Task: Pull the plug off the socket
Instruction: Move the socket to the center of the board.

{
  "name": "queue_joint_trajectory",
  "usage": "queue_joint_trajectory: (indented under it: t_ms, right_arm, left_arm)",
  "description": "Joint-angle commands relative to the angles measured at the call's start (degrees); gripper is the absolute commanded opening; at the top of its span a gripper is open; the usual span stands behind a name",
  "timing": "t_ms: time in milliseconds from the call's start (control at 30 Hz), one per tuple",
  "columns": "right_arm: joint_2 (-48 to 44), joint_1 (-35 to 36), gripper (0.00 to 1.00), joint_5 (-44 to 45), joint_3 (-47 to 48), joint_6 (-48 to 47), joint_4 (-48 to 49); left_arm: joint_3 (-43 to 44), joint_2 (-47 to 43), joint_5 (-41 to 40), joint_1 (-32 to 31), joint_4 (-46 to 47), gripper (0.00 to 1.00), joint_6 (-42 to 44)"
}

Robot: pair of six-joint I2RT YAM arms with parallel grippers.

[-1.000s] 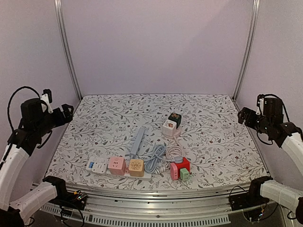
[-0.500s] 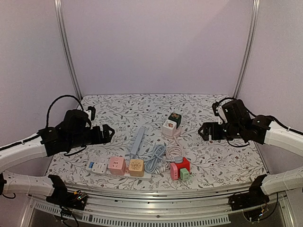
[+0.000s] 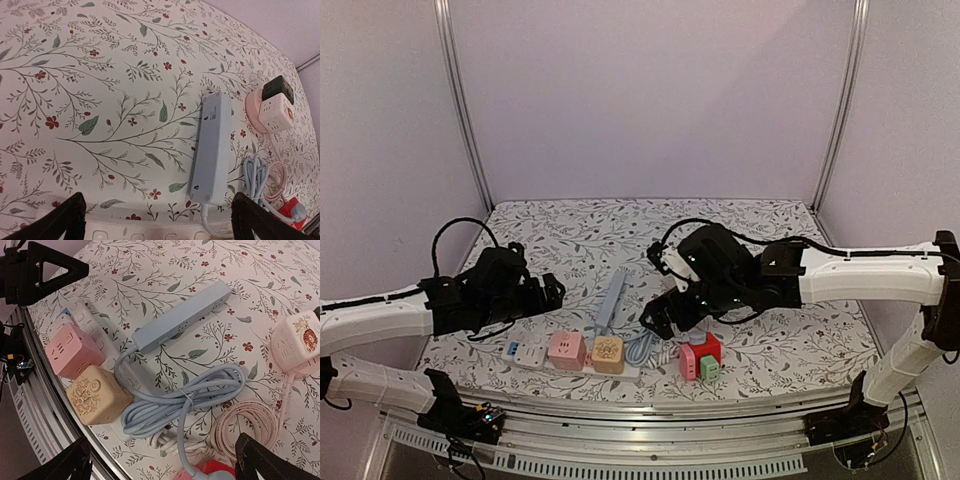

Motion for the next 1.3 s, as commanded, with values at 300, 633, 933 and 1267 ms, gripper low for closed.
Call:
queue_joint_trajectory:
  t_ms: [300, 633, 933, 1267]
  right_arm:
    - [21.08, 6.09, 0.99, -5.6, 17.74, -14.65, -7.55]
    - [29.16, 9.64, 0.96, -1.29, 23.02, -17.1, -8.07]
    - [31.47, 9.61, 0.86, -0.52, 24.97, -18.35, -7.2]
    - [30.77, 9.98, 0.6, 4.83, 23.58, -17.92, -4.54]
  left_arm:
    - [2.32, -5.45, -1.18, 2.09, -8.95, 0.99, -1.42]
    - [2.56, -3.46, 1.52, 2.58, -6.91, 0.99, -2.43]
    - [2.5, -2.5, 2.39, 2.75, -6.39, 1.0, -2.37]
    - [1.75, -3.6, 2.49, 3.2, -7.07, 0.99, -2.08]
